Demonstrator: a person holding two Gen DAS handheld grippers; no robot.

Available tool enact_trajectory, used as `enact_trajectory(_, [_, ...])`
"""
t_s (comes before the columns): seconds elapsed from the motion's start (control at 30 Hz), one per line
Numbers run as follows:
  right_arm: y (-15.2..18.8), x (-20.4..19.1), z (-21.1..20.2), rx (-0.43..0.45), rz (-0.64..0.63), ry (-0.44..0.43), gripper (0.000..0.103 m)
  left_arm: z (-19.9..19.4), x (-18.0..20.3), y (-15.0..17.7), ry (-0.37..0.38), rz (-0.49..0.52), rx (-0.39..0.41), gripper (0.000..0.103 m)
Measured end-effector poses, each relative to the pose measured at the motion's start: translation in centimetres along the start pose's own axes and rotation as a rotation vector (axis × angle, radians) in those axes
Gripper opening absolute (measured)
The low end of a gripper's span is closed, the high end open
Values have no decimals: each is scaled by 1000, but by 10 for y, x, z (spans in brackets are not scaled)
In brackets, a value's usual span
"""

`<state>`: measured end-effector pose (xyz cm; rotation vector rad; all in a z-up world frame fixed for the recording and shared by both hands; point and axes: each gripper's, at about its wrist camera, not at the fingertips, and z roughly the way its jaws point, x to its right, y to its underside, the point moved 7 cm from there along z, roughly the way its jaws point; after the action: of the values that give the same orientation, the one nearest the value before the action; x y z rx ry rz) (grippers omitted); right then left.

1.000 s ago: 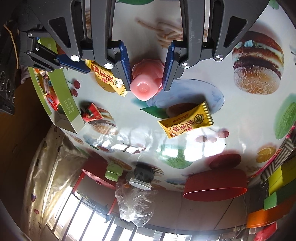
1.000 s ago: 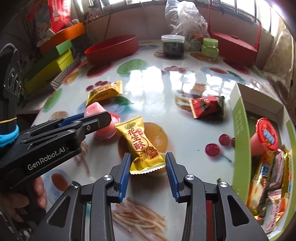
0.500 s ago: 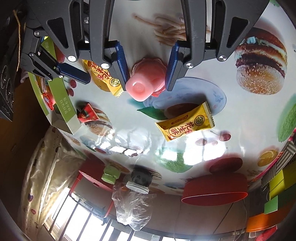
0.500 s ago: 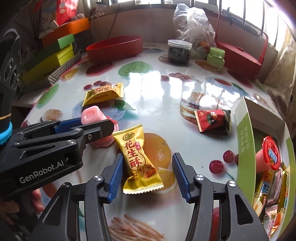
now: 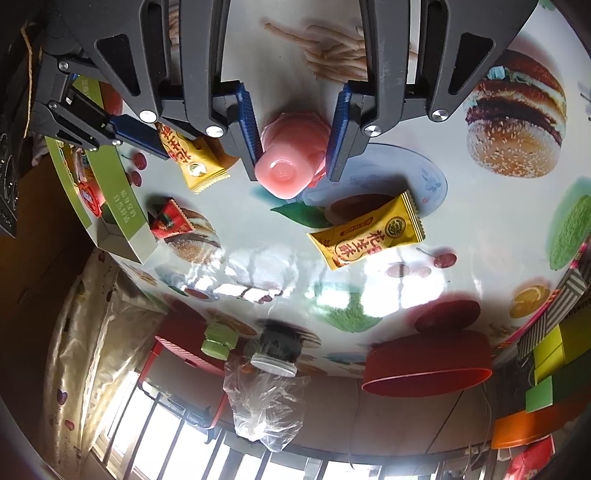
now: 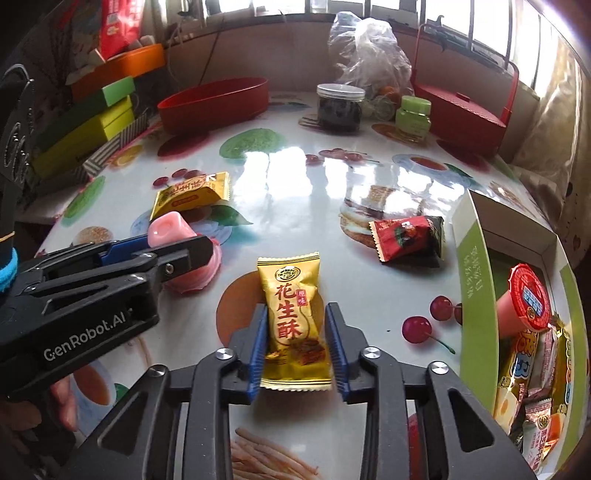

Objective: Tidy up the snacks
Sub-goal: 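Close right tool on yellow peanut candy packet while left holds pink cup, then carry pink cup in left tool while right carries yellow candy to box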

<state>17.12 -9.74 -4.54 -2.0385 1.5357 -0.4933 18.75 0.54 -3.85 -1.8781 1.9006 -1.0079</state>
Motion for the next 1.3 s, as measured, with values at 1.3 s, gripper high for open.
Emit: enact_trajectory(1.3, [4, 5, -36, 93, 76, -27, 22, -28, 15, 8, 6, 42, 41, 32])
